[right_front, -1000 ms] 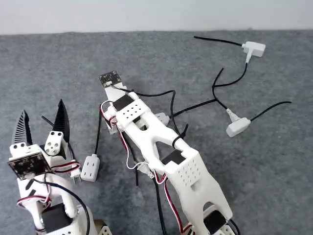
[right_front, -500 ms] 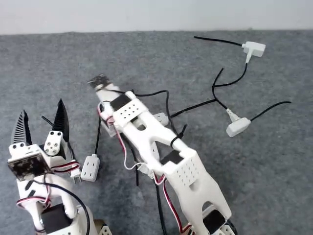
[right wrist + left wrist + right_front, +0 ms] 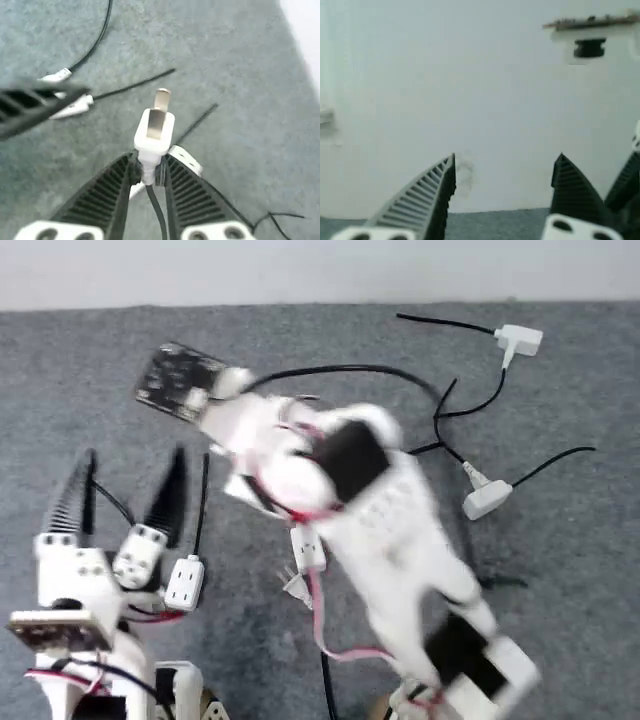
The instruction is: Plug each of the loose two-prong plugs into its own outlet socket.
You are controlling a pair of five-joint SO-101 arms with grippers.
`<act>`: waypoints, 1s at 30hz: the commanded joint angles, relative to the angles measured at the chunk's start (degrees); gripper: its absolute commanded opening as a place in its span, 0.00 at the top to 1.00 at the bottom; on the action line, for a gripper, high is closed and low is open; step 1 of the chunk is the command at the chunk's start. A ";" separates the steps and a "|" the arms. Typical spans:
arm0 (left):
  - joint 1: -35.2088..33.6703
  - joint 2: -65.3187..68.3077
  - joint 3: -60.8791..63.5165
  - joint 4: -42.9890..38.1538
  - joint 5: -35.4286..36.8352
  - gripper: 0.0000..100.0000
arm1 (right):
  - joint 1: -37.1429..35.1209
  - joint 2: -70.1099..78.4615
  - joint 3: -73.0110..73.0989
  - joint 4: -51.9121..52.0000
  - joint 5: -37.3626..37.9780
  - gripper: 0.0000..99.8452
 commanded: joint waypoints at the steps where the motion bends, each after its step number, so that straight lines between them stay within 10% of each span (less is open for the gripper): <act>1: 11.60 -0.62 -5.58 4.92 -1.58 0.70 | -0.22 -15.52 11.25 2.24 2.90 0.99; 30: 15.56 -0.70 3.56 6.24 -3.16 0.70 | -9.80 -26.33 22.77 1.98 -0.44 0.99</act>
